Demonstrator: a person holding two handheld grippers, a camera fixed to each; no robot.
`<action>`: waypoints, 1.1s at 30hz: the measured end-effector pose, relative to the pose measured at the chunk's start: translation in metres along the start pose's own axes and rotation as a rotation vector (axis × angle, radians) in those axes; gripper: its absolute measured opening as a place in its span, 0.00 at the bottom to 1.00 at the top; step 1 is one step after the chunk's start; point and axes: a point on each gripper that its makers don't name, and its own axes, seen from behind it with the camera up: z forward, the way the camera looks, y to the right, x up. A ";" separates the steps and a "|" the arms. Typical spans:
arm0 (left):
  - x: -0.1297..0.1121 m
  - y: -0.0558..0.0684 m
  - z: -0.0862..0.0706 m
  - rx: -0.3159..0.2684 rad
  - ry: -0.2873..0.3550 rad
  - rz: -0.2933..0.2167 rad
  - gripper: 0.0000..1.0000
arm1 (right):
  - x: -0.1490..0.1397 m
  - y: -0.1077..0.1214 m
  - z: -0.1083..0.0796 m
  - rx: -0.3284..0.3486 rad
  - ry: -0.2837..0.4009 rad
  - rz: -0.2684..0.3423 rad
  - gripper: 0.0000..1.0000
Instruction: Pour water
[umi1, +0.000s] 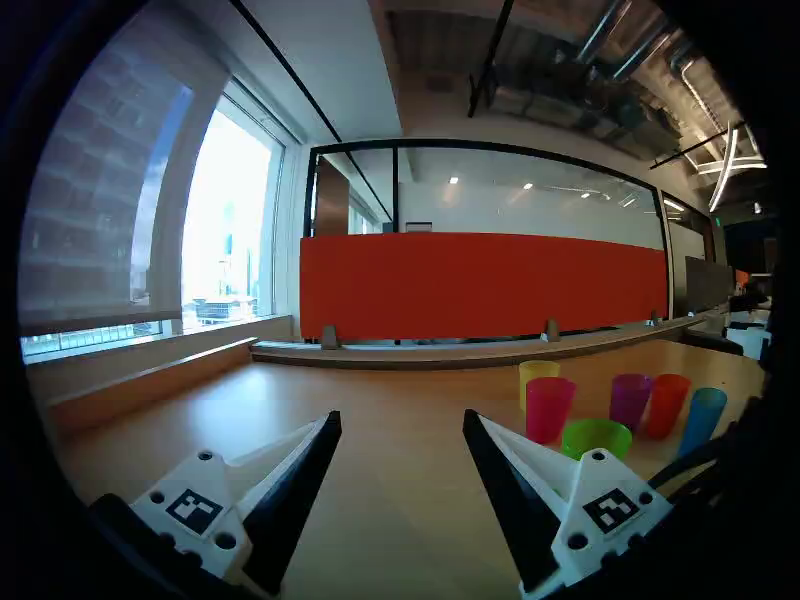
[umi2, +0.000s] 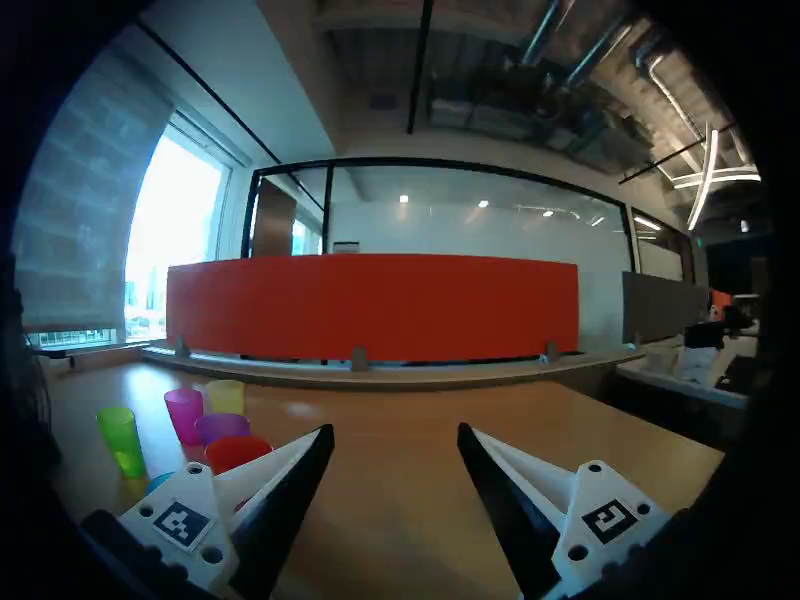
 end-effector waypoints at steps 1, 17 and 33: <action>0.000 0.000 0.000 0.000 0.000 0.000 0.90 | 0.000 0.000 0.000 0.000 -0.002 -0.001 0.96; 0.000 0.001 0.001 0.000 0.000 0.000 0.90 | -0.003 0.005 -0.001 -0.012 -0.014 0.011 0.96; 0.000 0.000 0.001 0.000 0.000 0.000 0.90 | -0.010 -0.006 0.001 0.008 -0.026 -0.038 0.96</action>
